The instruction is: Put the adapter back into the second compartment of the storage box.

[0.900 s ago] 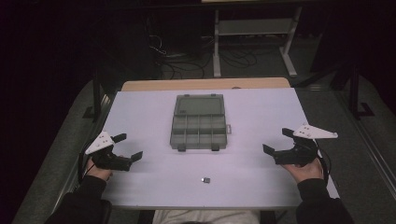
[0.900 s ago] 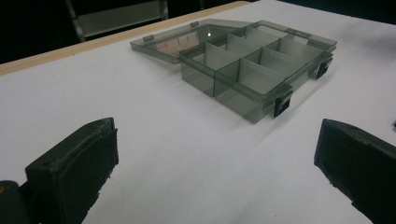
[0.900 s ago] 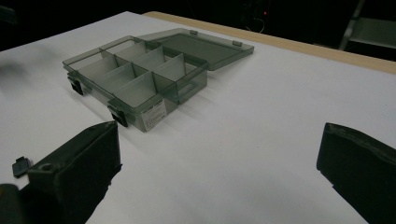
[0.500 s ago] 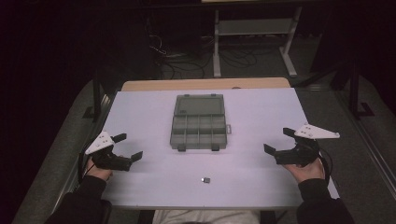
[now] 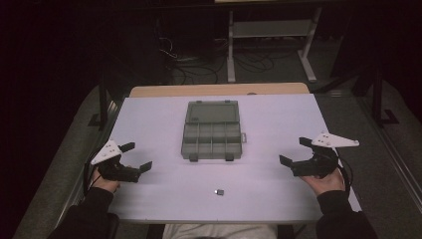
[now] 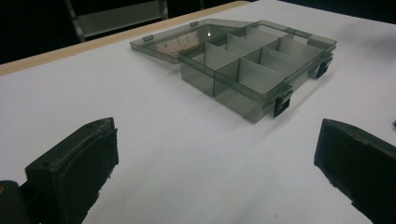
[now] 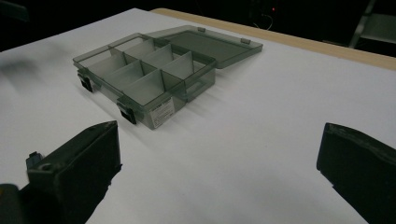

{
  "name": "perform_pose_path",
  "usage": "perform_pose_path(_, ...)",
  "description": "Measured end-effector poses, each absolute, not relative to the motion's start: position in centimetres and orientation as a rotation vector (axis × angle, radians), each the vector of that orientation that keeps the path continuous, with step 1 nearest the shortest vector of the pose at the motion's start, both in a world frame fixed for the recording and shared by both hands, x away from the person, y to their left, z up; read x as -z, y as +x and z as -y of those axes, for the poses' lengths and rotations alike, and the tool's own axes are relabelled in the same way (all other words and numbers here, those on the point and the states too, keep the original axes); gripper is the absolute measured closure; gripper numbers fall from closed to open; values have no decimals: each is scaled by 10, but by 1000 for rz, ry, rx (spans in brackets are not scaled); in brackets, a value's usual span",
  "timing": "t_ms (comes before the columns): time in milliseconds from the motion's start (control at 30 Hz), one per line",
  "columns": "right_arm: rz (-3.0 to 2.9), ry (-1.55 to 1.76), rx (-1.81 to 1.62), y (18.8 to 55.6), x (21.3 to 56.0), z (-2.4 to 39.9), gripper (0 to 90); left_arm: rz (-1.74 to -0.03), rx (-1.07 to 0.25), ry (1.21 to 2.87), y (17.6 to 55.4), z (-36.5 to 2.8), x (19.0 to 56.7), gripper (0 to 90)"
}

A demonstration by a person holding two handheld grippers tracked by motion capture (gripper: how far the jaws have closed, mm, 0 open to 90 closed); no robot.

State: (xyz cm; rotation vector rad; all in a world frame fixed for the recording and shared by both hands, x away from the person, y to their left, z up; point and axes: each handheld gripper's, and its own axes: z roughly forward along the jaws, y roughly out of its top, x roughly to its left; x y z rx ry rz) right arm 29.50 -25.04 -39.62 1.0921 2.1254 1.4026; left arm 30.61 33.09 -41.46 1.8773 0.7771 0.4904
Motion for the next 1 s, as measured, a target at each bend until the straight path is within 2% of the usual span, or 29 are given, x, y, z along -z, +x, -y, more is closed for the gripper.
perform_pose_path(400, -2206, 1038, -1386, 297, 387, 237, 0, -779, -494, 1888, 306, -330, 415, 0)
perform_pose_path(1000, -2373, 874, -1370, 296, 375, 194, 0, -778, -497, 1891, 305, -329, 415, 0)
